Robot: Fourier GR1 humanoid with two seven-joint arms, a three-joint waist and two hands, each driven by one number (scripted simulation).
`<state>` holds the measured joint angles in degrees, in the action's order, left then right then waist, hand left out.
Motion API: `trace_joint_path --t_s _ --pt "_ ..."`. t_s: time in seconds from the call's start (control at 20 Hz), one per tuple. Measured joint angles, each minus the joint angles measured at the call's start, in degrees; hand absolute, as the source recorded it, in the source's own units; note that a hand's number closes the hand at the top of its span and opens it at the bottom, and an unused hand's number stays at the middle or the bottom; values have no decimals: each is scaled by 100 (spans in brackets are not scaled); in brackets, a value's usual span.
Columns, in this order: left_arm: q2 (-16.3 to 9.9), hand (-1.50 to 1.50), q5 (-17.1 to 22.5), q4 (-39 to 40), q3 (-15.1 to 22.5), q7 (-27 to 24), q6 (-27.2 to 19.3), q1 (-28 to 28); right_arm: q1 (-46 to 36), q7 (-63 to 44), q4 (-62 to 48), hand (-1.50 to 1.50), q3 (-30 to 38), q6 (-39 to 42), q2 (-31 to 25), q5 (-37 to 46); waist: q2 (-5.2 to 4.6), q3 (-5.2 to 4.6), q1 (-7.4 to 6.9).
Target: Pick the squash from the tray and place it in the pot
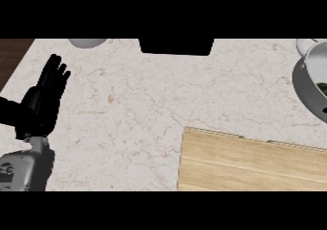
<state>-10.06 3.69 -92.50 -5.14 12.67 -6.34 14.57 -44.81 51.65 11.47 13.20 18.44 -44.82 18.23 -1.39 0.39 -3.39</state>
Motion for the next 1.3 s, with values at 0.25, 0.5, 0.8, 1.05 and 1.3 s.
trace_joint_path --t_s 0.25,0.5,0.8,1.05,1.3 --pt "-33 0 25 13 -55 2 9 36 -193 -373 -256 -150 387 521 -289 -444 -20 7 4" --pt "-47 0 44 -24 -64 1 38 -18 -201 -731 -335 -150 602 966 -711 -704 -38 20 -4" --pt "-75 0 58 3 -105 20 35 64 -126 -1082 -274 -150 714 1322 -1064 -880 -67 37 16" --pt "-59 0 61 -31 -128 18 5 29 -13 -1284 -144 -150 755 1542 -1277 -986 -63 50 27" --pt "-25 0 77 -27 -113 16 6 40 114 -1392 14 -150 759 1614 -1351 -1063 -76 60 29"
